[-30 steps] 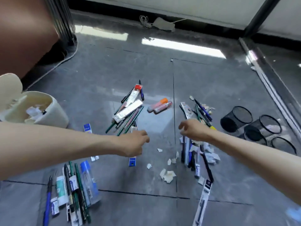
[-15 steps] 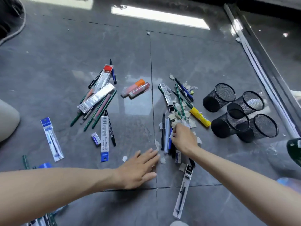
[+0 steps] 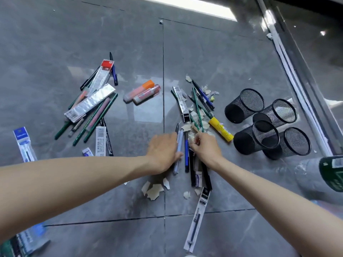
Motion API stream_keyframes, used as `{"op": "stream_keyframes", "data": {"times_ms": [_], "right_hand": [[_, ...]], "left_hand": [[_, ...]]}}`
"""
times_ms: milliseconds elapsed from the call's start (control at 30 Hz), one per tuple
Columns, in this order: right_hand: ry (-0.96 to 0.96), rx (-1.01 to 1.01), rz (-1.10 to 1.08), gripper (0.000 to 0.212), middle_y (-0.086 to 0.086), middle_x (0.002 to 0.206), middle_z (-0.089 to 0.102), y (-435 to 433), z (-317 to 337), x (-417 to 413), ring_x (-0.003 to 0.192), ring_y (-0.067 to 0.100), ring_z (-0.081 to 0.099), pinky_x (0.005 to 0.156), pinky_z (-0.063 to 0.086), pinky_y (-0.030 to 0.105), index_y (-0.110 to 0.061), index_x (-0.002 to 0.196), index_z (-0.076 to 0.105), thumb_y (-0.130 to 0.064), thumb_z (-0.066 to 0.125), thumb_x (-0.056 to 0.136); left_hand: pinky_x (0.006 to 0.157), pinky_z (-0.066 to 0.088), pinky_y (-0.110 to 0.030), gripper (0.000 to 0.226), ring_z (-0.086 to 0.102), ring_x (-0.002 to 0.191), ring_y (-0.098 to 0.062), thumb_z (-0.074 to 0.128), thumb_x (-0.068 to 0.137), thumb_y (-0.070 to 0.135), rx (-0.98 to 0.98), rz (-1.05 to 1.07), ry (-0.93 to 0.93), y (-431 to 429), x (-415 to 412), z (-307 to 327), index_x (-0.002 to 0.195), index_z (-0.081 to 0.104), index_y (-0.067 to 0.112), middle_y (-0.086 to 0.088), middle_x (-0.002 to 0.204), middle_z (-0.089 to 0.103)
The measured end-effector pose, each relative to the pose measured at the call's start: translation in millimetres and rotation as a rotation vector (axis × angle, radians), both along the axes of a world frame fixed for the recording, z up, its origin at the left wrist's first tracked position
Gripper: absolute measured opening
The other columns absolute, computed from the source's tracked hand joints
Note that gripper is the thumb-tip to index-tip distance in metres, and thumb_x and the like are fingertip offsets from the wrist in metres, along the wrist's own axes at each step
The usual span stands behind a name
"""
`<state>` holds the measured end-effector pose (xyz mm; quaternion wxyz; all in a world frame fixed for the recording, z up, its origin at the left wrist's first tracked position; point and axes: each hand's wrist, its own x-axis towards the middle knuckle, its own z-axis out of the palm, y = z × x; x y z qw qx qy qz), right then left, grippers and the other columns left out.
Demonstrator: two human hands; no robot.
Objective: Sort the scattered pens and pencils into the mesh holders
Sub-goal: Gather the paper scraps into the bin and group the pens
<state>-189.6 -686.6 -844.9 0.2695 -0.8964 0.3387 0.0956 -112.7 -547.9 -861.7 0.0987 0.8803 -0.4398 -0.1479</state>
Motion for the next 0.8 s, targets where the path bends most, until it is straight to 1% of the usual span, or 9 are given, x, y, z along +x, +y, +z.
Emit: {"op": "stream_keyframes", "data": {"times_ms": [67,133,267,367,433,567,633,700,800], "right_hand": [[-0.084,0.009,-0.054,0.015,0.002,0.071,0.056,-3.0,-1.0,-1.2,0.074,0.022,0.053,0.057,0.037,0.030,-0.013,0.070,0.050,-0.013,0.059,0.082],[-0.133,0.007,-0.065,0.015,-0.001,0.066,0.053,-3.5,-1.2,0.1,0.069,0.018,0.050,0.053,0.032,0.026,-0.014,0.068,0.049,-0.012,0.059,0.080],[-0.138,0.014,-0.056,0.006,0.004,0.069,0.057,2.3,-3.8,6.3,0.072,0.022,0.053,0.058,0.039,0.032,-0.009,0.072,0.055,-0.008,0.058,0.077],[-0.108,0.021,-0.065,0.006,0.005,0.070,0.058,8.4,-6.4,9.5,0.075,0.025,0.057,0.065,0.045,0.036,-0.009,0.072,0.056,-0.006,0.059,0.075],[-0.103,0.016,-0.076,0.011,0.003,0.069,0.057,11.7,-6.2,10.6,0.075,0.025,0.056,0.066,0.046,0.036,-0.013,0.069,0.053,-0.007,0.060,0.075],[-0.123,0.045,-0.037,0.014,0.001,0.070,0.057,17.2,-4.6,11.5,0.074,0.024,0.056,0.065,0.046,0.035,-0.019,0.069,0.051,-0.011,0.059,0.078],[-0.139,0.056,0.021,0.006,0.001,0.081,0.060,22.0,-4.9,11.7,0.078,0.022,0.057,0.066,0.047,0.036,-0.019,0.085,0.056,-0.018,0.061,0.081],[-0.124,-0.024,0.088,0.031,0.001,0.102,0.056,26.2,-4.9,13.4,0.092,0.020,0.053,0.070,0.040,0.031,-0.021,0.110,0.053,-0.020,0.061,0.081],[-0.052,-0.270,0.318,0.049,0.007,0.122,0.043,27.6,-6.5,19.9,0.114,0.026,0.040,0.087,0.035,0.035,-0.022,0.128,0.046,-0.023,0.059,0.080]], "left_hand": [[0.068,0.033,-0.036,0.051,0.060,0.086,-0.029,0.056,0.085,0.056,0.107,0.173,0.062,-8.1,-3.7,2.2,0.106,0.045,0.010,-0.007,0.093,0.062],[0.067,0.035,-0.033,0.043,0.062,0.088,-0.029,0.058,0.086,0.050,0.173,0.235,0.143,-15.6,-5.0,2.6,0.103,0.050,0.011,-0.008,0.094,0.065],[0.062,0.038,-0.029,0.032,0.056,0.075,-0.023,0.062,0.083,0.043,0.219,0.274,0.210,-25.2,-3.9,10.1,0.098,0.059,0.015,-0.002,0.084,0.060],[0.063,0.040,-0.029,0.023,0.060,0.082,-0.026,0.058,0.085,0.033,0.182,0.311,0.200,-27.0,-3.3,9.9,0.098,0.059,0.014,-0.005,0.089,0.063],[0.063,0.041,-0.028,0.014,0.061,0.082,-0.029,0.051,0.085,0.026,0.146,0.342,0.252,-24.9,0.8,8.6,0.086,0.057,0.013,-0.008,0.086,0.064],[0.046,0.031,-0.027,0.031,0.049,0.055,-0.020,0.050,0.085,0.031,0.051,0.323,0.450,-8.7,24.6,14.3,0.060,0.047,0.013,-0.004,0.060,0.054],[0.047,0.033,-0.026,0.031,0.050,0.053,-0.017,0.054,0.082,0.033,-0.016,0.298,0.617,2.6,37.7,18.5,0.058,0.054,0.014,0.000,0.056,0.053],[0.049,0.034,-0.025,0.029,0.050,0.054,-0.014,0.055,0.082,0.032,-0.066,0.318,0.705,10.5,48.5,20.4,0.061,0.062,0.014,0.001,0.056,0.055],[0.054,0.034,-0.029,0.034,0.050,0.060,-0.020,0.050,0.088,0.035,0.018,0.349,0.538,11.1,66.9,18.2,0.066,0.055,0.010,-0.004,0.064,0.053]]}}
